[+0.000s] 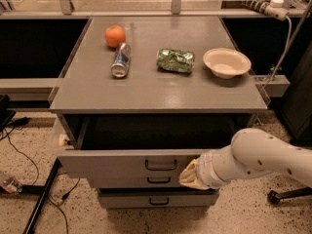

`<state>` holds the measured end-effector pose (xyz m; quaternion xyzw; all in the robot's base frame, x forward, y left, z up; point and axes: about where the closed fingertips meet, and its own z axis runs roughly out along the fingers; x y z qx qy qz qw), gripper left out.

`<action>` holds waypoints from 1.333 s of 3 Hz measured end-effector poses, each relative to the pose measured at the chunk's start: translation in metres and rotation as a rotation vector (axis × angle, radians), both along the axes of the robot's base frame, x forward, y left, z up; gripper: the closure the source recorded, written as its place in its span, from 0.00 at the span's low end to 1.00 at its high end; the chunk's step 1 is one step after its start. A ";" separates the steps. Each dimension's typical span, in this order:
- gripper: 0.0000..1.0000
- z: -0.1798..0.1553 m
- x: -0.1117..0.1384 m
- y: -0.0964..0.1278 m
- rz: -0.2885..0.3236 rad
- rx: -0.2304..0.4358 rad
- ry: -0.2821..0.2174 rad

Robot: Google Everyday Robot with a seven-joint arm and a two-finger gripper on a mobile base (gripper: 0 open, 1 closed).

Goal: Close top drawer

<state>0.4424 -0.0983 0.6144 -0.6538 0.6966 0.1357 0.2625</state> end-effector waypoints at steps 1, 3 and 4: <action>0.11 0.043 0.022 -0.016 -0.030 -0.044 -0.086; 0.00 0.041 0.025 -0.013 -0.036 -0.038 -0.077; 0.00 0.041 0.024 -0.013 -0.037 -0.038 -0.077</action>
Offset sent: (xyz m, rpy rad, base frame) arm 0.0149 -0.0110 0.0292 -0.0302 -0.0593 -0.0208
